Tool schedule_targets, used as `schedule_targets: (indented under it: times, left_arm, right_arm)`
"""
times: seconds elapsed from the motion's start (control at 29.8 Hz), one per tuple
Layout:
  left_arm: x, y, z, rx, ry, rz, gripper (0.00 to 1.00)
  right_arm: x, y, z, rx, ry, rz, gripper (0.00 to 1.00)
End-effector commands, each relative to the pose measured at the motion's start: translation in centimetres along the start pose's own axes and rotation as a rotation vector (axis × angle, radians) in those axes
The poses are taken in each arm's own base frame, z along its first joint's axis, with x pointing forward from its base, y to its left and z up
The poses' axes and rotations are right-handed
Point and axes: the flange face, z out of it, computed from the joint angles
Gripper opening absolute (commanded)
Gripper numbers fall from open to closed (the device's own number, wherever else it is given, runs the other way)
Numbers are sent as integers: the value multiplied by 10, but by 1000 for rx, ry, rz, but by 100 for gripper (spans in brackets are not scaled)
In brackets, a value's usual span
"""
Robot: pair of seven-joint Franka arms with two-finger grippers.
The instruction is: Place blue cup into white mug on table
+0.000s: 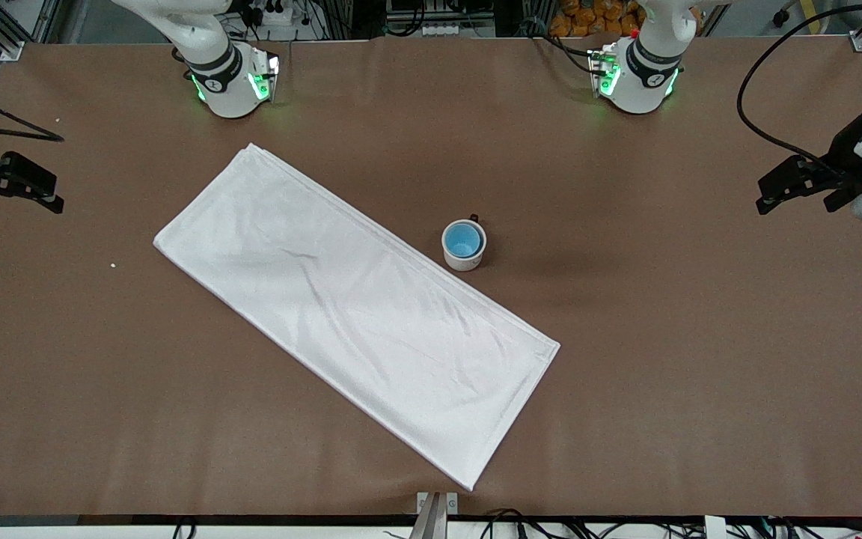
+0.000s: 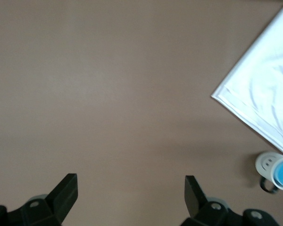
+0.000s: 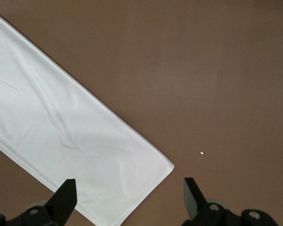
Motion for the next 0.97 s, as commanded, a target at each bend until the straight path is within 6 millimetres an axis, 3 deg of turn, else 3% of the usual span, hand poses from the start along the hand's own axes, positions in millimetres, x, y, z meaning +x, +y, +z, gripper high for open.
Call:
schedule_targets:
  times: [0.0,0.94]
  left_arm:
    - [-3,-1,-3,-12,-27,42,100]
    - [-5,4,-1,-11,-46,47,100]
  right_arm:
    - [-5,-3,-8,18,5,-3,100]
    - [-4,-2,-7,18,3,0,100]
